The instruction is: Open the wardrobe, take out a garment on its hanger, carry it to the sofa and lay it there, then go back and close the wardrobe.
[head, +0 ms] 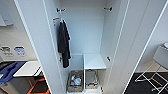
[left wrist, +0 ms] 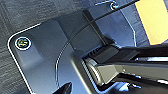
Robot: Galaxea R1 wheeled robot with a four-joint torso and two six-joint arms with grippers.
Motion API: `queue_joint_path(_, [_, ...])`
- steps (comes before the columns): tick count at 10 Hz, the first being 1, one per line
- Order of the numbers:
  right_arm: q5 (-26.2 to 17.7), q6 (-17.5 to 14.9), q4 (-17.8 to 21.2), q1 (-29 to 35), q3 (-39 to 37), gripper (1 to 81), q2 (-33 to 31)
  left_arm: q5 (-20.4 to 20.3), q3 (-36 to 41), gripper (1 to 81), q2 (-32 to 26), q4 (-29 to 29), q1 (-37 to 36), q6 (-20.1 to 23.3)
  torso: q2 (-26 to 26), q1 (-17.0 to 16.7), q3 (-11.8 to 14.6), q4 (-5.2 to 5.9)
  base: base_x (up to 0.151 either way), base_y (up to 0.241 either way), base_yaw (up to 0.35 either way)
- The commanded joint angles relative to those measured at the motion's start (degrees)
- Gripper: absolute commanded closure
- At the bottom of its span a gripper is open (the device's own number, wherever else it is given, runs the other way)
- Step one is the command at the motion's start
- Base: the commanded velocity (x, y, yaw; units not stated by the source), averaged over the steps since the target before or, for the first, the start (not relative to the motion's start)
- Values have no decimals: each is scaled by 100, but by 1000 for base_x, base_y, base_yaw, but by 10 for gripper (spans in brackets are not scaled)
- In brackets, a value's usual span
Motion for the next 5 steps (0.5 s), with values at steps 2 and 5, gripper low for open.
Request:
queue_joint_path(2, [-317, -24, -34, 157, 9, 10, 29, 200, -22, 10, 4, -8, -276, 25, 0, 0, 0, 0, 0, 0, 0])
queue_joint_path(5, [-325, -24, -34, 157, 18, 10, 38, 200, -22, 10, -22, -25, -268, -10, 0, 0, 0, 0, 0, 0, 0])
